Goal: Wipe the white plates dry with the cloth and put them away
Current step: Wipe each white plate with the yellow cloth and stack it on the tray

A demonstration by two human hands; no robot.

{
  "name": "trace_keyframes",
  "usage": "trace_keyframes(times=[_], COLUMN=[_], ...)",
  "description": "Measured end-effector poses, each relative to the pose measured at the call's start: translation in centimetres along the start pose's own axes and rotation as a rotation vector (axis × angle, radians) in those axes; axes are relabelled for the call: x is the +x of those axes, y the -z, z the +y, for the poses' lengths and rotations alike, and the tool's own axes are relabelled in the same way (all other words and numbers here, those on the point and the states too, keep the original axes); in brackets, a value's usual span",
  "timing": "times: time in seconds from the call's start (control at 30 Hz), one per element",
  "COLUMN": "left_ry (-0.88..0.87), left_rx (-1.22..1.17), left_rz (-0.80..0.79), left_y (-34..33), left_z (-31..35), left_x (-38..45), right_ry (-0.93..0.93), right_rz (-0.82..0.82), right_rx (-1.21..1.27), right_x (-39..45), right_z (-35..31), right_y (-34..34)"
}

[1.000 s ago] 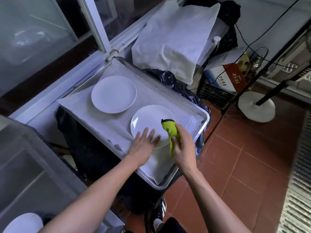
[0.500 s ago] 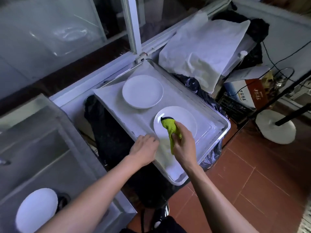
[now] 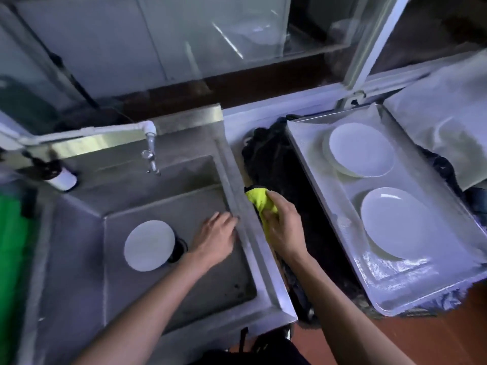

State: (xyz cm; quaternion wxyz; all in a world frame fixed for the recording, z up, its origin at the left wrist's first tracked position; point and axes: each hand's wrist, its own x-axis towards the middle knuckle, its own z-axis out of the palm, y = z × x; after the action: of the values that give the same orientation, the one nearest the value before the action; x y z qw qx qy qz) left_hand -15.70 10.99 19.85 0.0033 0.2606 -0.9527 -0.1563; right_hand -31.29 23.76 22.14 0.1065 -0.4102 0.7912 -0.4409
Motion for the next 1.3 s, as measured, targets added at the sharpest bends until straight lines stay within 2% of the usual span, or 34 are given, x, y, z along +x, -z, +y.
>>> trace_keyframes(times=[0.27, 0.5, 0.67, 0.97, 1.17, 1.23, 1.3], left_ry=[0.428, 0.553, 0.622, 0.81, 0.825, 0.913, 1.086], left_rx=[-0.102, -0.1, -0.211, -0.435, -0.456, -0.546, -0.693], left_rz=[0.022, -0.065, -0.034, 0.045, -0.022, 0.024, 0.107], left_y=[0.0, -1.0, -2.2, -8.1, -14.2, -15.9, -17.4], left_z=[-16.6, -27.4, -31.3, -36.8, -39.6, -40.6, -41.2], left_x=[-11.2, -18.2, -20.4, -18.0, -15.6, -14.6, -13.7], right_ry=[0.063, 0.123, 0.137, 0.119, 0.113, 0.122, 0.117], right_rz=[-0.322, -0.559, -0.634, -0.62, -0.652, -0.653, -0.669], right_rx=[-0.025, -0.153, -0.227, -0.214, -0.182, -0.172, -0.187], right_x=[-1.6, -3.8, -4.1, -2.6, -1.4, -1.0, -0.6], right_z=[-8.1, -12.9, -13.1, -8.7, -5.0, -3.8, -2.5], right_y=[-17.3, -30.0, -34.1, -39.6, -43.3, -44.2, -45.0])
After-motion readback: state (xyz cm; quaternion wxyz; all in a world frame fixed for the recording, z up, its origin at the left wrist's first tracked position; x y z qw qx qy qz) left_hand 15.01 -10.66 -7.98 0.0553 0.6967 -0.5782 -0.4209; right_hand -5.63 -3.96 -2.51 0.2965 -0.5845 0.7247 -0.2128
